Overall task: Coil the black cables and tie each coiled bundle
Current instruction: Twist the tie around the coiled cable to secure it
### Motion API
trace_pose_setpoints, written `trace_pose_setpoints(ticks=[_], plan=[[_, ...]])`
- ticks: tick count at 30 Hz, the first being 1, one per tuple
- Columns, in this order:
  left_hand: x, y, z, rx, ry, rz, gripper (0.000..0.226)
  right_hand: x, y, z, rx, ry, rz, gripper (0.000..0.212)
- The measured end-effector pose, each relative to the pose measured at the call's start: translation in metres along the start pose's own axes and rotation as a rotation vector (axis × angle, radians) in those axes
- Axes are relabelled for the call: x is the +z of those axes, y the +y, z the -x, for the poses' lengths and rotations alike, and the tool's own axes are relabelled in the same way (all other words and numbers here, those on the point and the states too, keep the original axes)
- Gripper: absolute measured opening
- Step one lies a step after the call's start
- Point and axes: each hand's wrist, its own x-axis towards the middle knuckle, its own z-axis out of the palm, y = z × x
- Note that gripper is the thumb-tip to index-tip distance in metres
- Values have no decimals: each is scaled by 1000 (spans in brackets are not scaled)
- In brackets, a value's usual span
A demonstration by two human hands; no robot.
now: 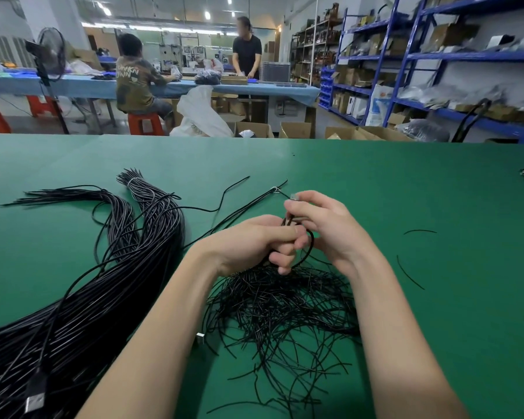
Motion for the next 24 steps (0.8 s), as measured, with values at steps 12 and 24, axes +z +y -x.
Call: trace_pose_setpoints(ticks=[12,24], plan=[[-6,-2,2,2,0,368,28,2,2,3,-41,-132,-32,11],[-5,-4,-2,25,196,293,29,-5,-8,4,-39,-31,118,14]])
